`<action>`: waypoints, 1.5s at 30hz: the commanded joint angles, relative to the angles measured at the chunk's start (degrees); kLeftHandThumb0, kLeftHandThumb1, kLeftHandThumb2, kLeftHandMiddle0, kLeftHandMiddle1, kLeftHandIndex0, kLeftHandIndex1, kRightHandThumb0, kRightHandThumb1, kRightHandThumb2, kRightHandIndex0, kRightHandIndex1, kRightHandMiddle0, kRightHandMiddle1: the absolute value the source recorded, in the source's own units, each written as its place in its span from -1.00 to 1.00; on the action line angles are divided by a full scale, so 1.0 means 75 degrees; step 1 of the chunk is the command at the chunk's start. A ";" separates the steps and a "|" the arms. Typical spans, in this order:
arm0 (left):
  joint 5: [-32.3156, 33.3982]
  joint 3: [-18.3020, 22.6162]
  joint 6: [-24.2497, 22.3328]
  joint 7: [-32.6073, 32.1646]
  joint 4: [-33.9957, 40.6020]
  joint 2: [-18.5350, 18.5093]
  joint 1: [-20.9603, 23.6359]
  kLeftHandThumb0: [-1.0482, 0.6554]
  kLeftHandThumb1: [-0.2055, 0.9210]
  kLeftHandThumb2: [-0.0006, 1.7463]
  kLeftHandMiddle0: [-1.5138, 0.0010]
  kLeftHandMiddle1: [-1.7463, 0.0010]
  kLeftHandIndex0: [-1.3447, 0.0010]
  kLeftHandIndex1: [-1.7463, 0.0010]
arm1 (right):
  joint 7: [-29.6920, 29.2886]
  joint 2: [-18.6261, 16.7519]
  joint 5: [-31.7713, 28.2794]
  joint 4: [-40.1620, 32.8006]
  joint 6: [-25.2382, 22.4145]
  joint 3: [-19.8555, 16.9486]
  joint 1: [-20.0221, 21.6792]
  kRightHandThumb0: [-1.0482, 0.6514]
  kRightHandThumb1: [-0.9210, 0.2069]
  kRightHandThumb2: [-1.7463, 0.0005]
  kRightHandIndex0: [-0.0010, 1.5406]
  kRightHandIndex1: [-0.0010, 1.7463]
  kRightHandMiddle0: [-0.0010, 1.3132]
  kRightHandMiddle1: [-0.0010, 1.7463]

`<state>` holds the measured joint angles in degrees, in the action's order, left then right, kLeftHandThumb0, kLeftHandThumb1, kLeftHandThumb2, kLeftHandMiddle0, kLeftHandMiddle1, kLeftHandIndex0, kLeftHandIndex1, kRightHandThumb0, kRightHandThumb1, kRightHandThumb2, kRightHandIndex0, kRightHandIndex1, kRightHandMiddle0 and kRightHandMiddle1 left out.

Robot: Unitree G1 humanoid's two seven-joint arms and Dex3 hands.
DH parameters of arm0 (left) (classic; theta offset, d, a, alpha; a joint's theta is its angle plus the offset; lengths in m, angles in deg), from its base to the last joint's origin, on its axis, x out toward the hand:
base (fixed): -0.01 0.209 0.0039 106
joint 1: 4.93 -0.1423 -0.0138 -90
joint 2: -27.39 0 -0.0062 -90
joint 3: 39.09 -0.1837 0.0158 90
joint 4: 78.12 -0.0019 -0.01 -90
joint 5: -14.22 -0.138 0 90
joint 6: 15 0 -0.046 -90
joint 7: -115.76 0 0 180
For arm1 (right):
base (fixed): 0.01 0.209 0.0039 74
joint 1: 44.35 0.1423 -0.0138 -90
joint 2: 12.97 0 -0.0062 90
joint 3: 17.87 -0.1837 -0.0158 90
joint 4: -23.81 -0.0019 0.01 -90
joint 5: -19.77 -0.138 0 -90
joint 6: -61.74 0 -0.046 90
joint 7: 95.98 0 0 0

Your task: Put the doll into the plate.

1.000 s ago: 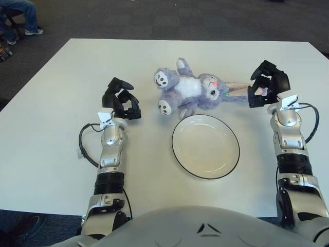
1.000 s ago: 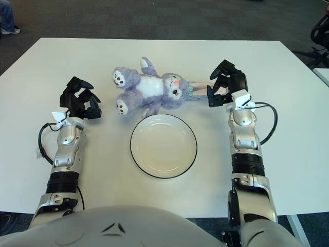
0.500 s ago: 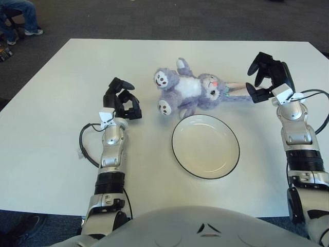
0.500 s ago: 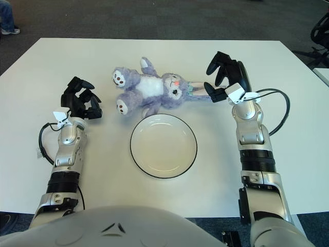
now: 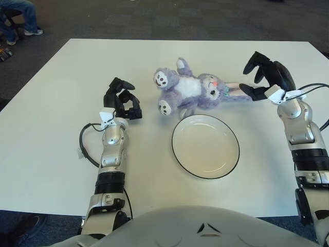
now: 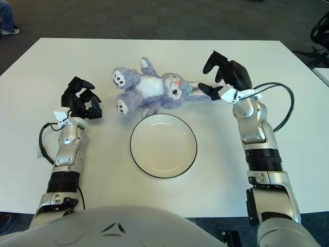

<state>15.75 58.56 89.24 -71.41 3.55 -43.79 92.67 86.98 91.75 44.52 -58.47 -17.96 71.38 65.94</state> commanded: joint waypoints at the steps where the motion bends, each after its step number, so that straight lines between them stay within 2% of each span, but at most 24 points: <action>1: -0.0034 -0.0049 0.0052 -0.0057 -0.0218 0.0074 -0.0144 0.22 -0.71 0.94 -0.20 -0.90 0.03 -1.00 | -0.0008 0.0144 0.0109 0.0129 0.0218 0.0115 0.0314 -0.65 -0.52 0.39 0.14 1.00 -0.97 0.22; 4: -0.0025 -0.0057 0.0032 -0.0041 -0.0223 0.0058 -0.0142 0.22 -0.71 0.94 -0.20 -0.91 0.03 -1.00 | 0.0031 0.0166 0.0076 0.0329 0.0450 0.0192 0.0458 -0.73 -0.61 0.50 0.27 1.00 -0.99 0.06; 6: -0.0015 -0.0060 0.0011 -0.0033 -0.0228 0.0050 -0.0138 0.22 -0.71 0.94 -0.20 -0.90 0.03 -1.00 | 0.0069 0.0175 0.0025 0.0476 0.0632 0.0237 0.0556 -0.79 -0.66 0.56 0.27 1.00 -1.00 -0.04; 9: -0.0010 -0.0060 -0.0006 -0.0034 -0.0232 0.0046 -0.0134 0.22 -0.71 0.95 -0.20 -0.90 0.02 -1.00 | 0.0080 0.0194 -0.0011 0.0624 0.0832 0.0268 0.0632 -0.82 -0.71 0.61 -0.05 1.00 -1.00 -0.10; 12: 0.0008 -0.0058 -0.0025 -0.0020 -0.0240 0.0042 -0.0129 0.22 -0.72 0.95 -0.20 -0.90 0.02 -1.00 | 0.0087 0.0232 0.0010 0.0770 0.1043 0.0323 0.0720 -0.88 -0.79 0.65 -0.61 0.88 -1.00 -0.20; 13: 0.0020 -0.0058 -0.0027 -0.0006 -0.0247 0.0038 -0.0126 0.22 -0.72 0.95 -0.21 -0.90 0.02 -1.00 | 0.0122 0.0280 0.0069 0.0826 0.1136 0.0389 0.0781 -0.88 -0.80 0.66 -0.66 0.87 -1.00 -0.21; 15: 0.0029 -0.0056 -0.0021 0.0006 -0.0264 0.0033 -0.0122 0.22 -0.72 0.95 -0.21 -0.90 0.02 -1.00 | 0.0200 0.0360 0.0171 0.0909 0.1266 0.0507 0.0888 -0.94 -0.88 0.72 -0.86 0.31 -1.00 -0.32; 19: 0.0020 -0.0055 0.0000 -0.0011 -0.0288 0.0031 -0.0118 0.22 -0.72 0.95 -0.21 -0.91 0.02 -1.00 | 0.0332 0.0417 0.0287 0.0966 0.1299 0.0661 0.1042 -0.98 -0.95 0.78 -0.97 -0.21 -1.00 -0.46; 22: 0.0042 -0.0056 0.0007 0.0008 -0.0292 0.0034 -0.0129 0.22 -0.73 0.96 -0.21 -0.91 0.02 -1.00 | 0.0458 0.0351 0.0286 0.0880 0.1245 0.0775 0.1149 -0.97 -0.95 0.81 -0.99 -0.39 -1.00 -0.52; 28: 0.0083 -0.0056 0.0047 0.0069 -0.0375 0.0016 -0.0119 0.22 -0.73 0.95 -0.21 -0.89 0.01 -1.00 | 0.0830 0.0214 0.0036 0.0610 0.1152 0.0897 0.1197 -0.93 -0.91 0.84 -1.00 -0.49 -1.00 -0.61; 34: 0.0014 -0.0069 0.0063 0.0054 -0.0448 -0.0031 -0.0105 0.22 -0.75 0.97 -0.22 -0.91 0.00 -1.00 | 0.1345 0.0208 -0.0203 0.0492 0.1045 0.0951 0.1245 -0.92 -0.90 0.84 -0.95 -0.47 -1.00 -0.78; 37: -0.0005 -0.0084 0.0072 0.0062 -0.0449 -0.0050 -0.0118 0.22 -0.75 0.99 -0.20 -0.97 0.00 -0.99 | 0.1498 0.0234 -0.0245 0.0492 0.1056 0.0967 0.1275 -0.93 -0.92 0.85 -0.91 -0.35 -1.00 -0.84; 38: 0.0019 -0.0086 0.0100 0.0104 -0.0464 -0.0063 -0.0119 0.22 -0.75 0.99 -0.20 -0.98 -0.01 -0.98 | 0.1579 0.0223 -0.0317 0.0523 0.1078 0.0966 0.1298 -0.93 -0.93 0.85 -0.90 -0.27 -1.00 -0.85; 40: 0.0071 -0.0085 0.0150 0.0177 -0.0490 -0.0082 -0.0120 0.22 -0.79 1.00 -0.22 -0.99 -0.09 -0.89 | 0.1689 0.0200 -0.0411 0.0564 0.1111 0.0961 0.1333 -0.93 -0.92 0.86 -0.78 0.30 -1.00 -0.84; 43: 0.0124 -0.0071 0.0196 0.0235 -0.0521 -0.0083 -0.0117 0.22 -0.81 0.99 -0.23 -1.00 -0.14 -0.82 | 0.1720 0.0188 -0.0414 0.0576 0.1145 0.0949 0.1348 -0.93 -0.93 0.87 -0.71 0.67 -1.00 -0.82; 45: 0.0152 -0.0058 0.0216 0.0265 -0.0534 -0.0076 -0.0115 0.22 -0.81 0.98 -0.23 -1.00 -0.16 -0.79 | 0.1708 0.0195 -0.0395 0.0573 0.1174 0.0943 0.1345 -0.93 -0.93 0.87 -0.64 0.82 -1.00 -0.81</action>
<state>16.27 58.18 90.05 -70.17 1.89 -44.46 93.61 99.36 93.28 42.42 -54.15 -9.67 78.47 74.56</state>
